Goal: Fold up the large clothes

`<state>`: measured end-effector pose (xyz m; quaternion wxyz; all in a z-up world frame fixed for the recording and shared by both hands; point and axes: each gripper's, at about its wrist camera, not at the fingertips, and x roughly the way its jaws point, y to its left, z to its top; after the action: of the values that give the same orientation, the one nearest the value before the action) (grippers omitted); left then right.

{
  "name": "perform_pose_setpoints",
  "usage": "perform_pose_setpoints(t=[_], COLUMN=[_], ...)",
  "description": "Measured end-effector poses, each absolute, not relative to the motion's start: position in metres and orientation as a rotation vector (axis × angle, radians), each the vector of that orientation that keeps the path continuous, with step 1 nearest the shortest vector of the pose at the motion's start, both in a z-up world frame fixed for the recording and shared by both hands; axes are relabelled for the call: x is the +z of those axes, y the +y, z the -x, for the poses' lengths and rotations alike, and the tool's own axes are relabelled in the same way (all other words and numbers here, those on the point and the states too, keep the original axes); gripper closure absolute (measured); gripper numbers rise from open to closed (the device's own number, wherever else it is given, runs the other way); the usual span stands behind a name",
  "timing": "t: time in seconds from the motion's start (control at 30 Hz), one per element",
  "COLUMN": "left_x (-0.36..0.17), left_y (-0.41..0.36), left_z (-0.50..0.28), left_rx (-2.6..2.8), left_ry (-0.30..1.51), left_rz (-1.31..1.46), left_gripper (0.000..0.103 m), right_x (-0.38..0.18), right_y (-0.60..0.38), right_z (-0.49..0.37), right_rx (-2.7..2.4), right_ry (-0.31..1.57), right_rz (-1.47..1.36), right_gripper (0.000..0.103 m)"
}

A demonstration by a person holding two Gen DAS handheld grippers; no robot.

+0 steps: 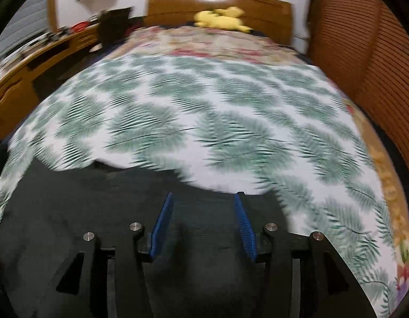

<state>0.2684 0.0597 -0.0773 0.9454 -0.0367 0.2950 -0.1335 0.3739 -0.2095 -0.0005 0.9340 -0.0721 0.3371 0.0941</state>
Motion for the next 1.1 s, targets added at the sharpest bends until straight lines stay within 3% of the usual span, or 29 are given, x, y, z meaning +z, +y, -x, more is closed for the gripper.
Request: perform_pose_setpoints(t=[0.43,0.5,0.7,1.1], left_x=[-0.075,-0.075,-0.077,-0.079], left_y=[0.086,0.088,0.086,0.082], left_z=[-0.267,-0.268,-0.269,-0.271], left_rx=[-0.224,-0.22,-0.223,-0.227], left_ry=[0.587,0.588,0.593,0.599], left_rz=[0.115,0.12,0.116,0.109], left_gripper=[0.028,0.028,0.028,0.028], right_x=[-0.049,-0.056,-0.064,-0.046], right_y=[-0.135,-0.131,-0.12,-0.108], right_z=[-0.386,-0.392,-0.407,-0.414], right_rx=[0.232,0.232,0.271,0.24], right_ry=[0.774,0.783,0.799,0.651], right_rz=[0.318,0.344,0.388,0.393], right_gripper=[0.054,0.068,0.095,0.1])
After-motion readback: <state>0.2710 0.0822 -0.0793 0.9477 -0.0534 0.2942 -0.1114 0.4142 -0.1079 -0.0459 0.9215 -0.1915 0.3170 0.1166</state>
